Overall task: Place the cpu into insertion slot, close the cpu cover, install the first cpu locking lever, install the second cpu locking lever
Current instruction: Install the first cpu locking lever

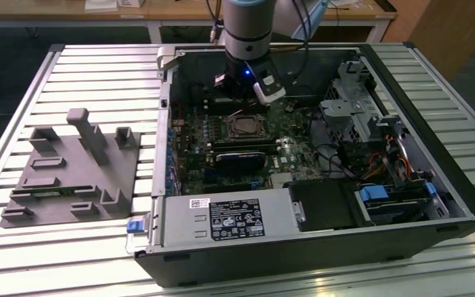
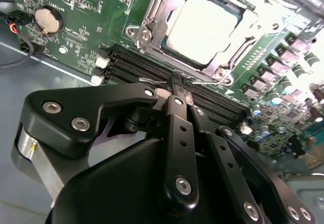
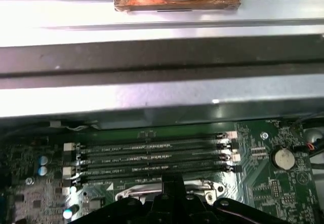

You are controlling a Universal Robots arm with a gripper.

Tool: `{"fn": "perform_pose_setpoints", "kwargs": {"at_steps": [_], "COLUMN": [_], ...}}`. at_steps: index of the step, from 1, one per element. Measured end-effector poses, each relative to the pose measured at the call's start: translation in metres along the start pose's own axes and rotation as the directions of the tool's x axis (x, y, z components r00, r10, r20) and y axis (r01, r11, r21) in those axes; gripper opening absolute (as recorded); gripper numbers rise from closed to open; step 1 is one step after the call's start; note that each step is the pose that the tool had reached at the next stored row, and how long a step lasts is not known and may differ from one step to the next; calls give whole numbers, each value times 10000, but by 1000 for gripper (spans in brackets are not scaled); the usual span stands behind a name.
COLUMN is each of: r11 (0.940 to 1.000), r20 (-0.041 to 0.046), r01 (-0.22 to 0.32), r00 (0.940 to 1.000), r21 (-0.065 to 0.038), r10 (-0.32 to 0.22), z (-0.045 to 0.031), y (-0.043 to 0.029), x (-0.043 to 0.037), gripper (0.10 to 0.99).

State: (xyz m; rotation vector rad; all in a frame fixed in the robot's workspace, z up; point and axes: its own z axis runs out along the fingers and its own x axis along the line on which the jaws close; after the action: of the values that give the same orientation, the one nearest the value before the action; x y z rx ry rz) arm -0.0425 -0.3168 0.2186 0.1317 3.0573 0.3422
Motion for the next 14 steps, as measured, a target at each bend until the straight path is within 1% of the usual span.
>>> {"fn": "perform_pose_setpoints", "kwargs": {"at_steps": [3, 4, 6, 8, 11, 12, 14], "r11": [10000, 10000, 10000, 10000, 10000, 10000, 9998], "r20": [18, 42, 129, 240, 438, 480, 530], "r01": [-27, -24, -17, -11, -29, -51, -138], "r00": [10000, 10000, 9999, 9997, 9990, 9988, 9985], "r21": [0, -1, -4, -9, 2, 32, 133], "r10": [27, 24, 17, 11, 29, 50, 131], "z": [42, 51, 63, 72, 83, 85, 87], "y": [14, 18, 22, 21, 19, 19, 18], "x": [3, 4, 6, 6, 7, 7, 7], "gripper": [106, 106, 106, 106, 106, 106, 106]}}
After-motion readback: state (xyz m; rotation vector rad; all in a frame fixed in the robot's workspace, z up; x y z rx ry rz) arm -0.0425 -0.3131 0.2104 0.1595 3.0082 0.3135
